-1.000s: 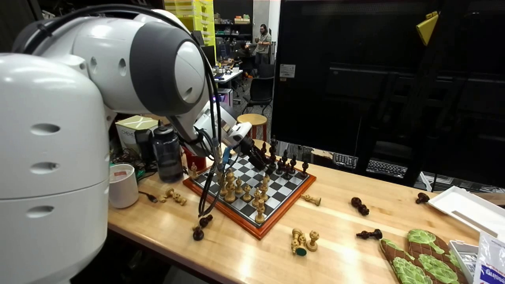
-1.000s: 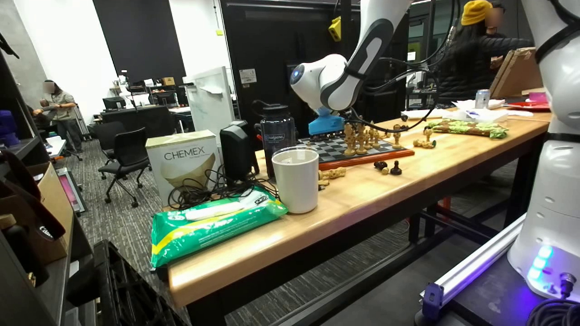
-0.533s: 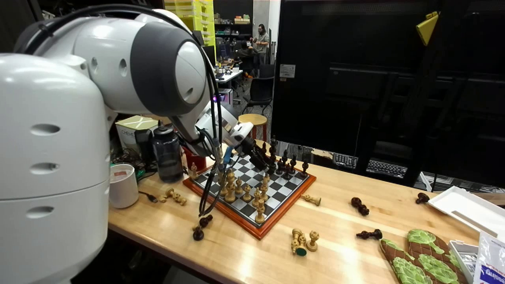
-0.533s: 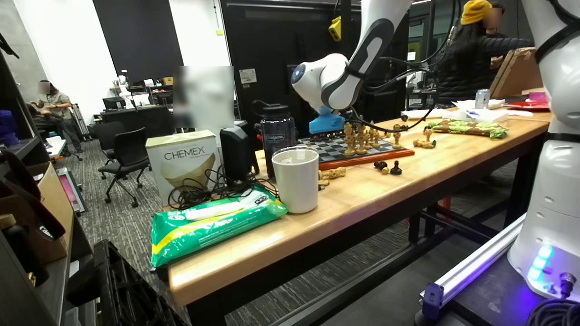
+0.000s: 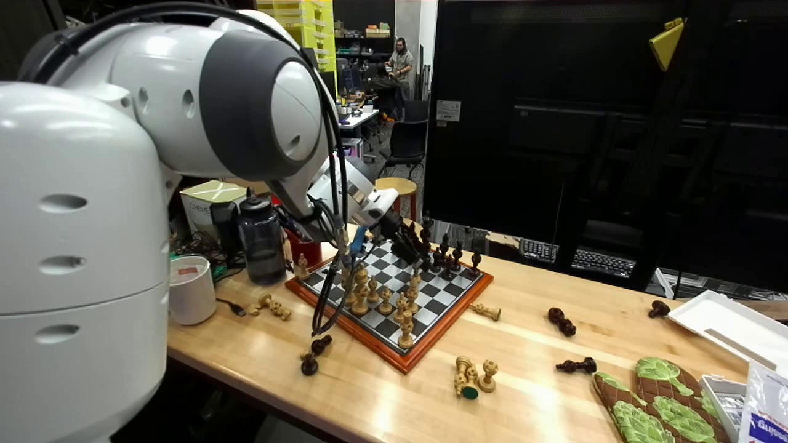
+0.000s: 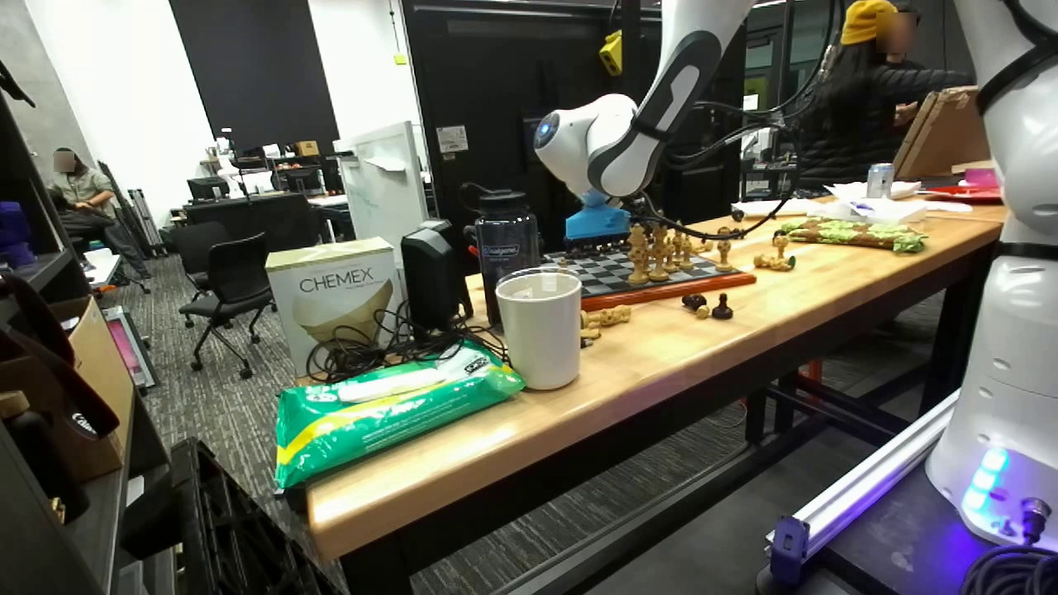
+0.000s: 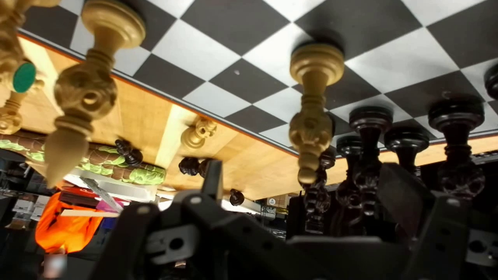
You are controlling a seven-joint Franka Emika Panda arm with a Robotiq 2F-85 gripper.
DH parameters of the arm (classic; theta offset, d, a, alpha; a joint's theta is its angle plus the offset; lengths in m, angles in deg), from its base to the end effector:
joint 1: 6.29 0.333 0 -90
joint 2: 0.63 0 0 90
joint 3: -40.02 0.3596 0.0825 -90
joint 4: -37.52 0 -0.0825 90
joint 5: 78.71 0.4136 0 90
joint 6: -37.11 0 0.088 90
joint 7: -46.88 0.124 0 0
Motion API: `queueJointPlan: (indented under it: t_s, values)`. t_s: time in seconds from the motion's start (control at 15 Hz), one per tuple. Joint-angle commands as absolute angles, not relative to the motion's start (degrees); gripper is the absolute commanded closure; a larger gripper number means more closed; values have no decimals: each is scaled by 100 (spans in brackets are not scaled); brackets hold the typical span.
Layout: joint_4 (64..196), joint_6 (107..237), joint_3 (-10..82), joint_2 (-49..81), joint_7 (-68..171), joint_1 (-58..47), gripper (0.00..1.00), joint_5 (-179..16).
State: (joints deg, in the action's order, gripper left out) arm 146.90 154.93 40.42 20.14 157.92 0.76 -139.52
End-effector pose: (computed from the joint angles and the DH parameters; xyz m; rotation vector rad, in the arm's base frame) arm 0.6584 0.0254 0.3231 2.0052 -1.3299 0.8322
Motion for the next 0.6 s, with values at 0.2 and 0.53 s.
queueJointPlan:
  t_s: [0.2,0.53]
  values:
    - [14758,15471,4052,1843,15912,51,0,-13975]
    - [14705,15452,4047,1810,15961,50,0,-13977]
